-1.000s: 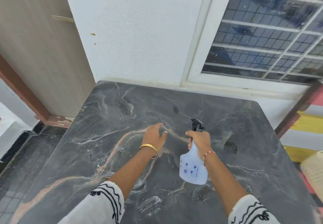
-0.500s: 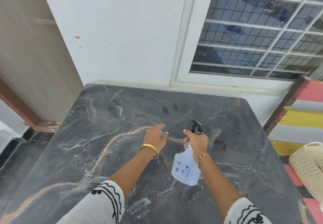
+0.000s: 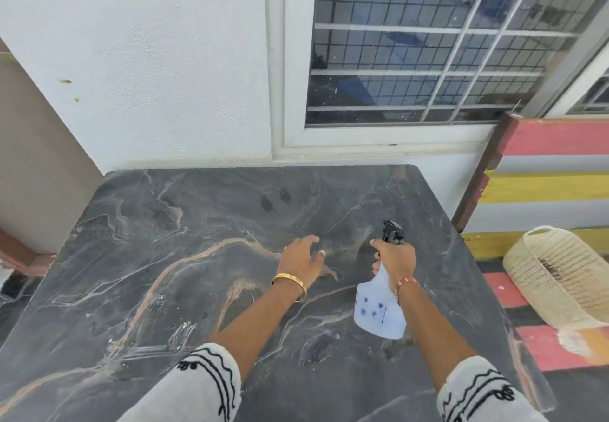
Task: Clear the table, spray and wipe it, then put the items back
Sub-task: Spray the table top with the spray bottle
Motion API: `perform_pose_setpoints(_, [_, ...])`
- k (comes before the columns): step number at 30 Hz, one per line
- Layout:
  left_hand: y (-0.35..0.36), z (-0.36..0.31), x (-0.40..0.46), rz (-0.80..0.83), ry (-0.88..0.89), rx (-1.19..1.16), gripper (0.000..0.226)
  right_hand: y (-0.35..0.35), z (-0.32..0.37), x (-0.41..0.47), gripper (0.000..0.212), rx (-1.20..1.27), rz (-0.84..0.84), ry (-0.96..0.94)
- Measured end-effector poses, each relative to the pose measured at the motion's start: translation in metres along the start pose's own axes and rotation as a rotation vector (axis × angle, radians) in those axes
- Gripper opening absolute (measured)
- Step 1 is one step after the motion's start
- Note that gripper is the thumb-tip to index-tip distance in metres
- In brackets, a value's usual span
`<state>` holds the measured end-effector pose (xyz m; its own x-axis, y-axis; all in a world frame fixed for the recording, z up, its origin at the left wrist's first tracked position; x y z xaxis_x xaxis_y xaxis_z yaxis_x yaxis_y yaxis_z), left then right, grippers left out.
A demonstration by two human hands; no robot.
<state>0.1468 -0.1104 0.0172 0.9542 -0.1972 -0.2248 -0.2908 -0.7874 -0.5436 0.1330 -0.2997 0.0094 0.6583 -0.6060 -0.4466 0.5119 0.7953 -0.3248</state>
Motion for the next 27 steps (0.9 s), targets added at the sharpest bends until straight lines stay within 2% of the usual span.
perform_pose_setpoints(4, [0.030, -0.018, -0.002, 0.042, 0.015, 0.014, 0.038, -0.037, -0.001, 0.023, 0.012, -0.130, -0.029, -0.020])
perform_pose_setpoints(10, [0.059, -0.035, 0.000, 0.059, 0.026, 0.077, 0.038, -0.063, -0.010, 0.040, 0.019, 0.013, 0.011, 0.006])
perform_pose_setpoints(14, [0.073, -0.043, 0.000, 0.075, 0.024, 0.092, 0.039, -0.072, -0.012, 0.045, 0.013, 0.082, -0.031, 0.055])
perform_pose_setpoints(18, [0.085, -0.052, 0.003, 0.081, 0.034, 0.125, 0.039, -0.085, -0.015, 0.050, 0.016, 0.130, -0.048, 0.085])
perform_pose_setpoints(22, [0.095, -0.059, 0.002, 0.074, 0.054, 0.124, 0.038, -0.091, -0.017, 0.048, 0.021, 0.138, 0.065, 0.033])
perform_pose_setpoints(27, [0.106, -0.063, -0.004, 0.043, 0.055, 0.100, 0.038, -0.087, -0.015, 0.038, 0.016, 0.071, 0.226, -0.007])
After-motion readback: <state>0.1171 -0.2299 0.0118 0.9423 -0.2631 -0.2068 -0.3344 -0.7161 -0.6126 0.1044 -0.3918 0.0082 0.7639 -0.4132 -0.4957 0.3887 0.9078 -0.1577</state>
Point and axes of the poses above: each hand's wrist, its own x-axis towards the middle knuckle, its own y-axis out of the palm, z = x × y, the point moved 2 cm from there along x, towards the middle knuckle, and after that the axes turned 7 degrees about -x, right-handed, at the moved point
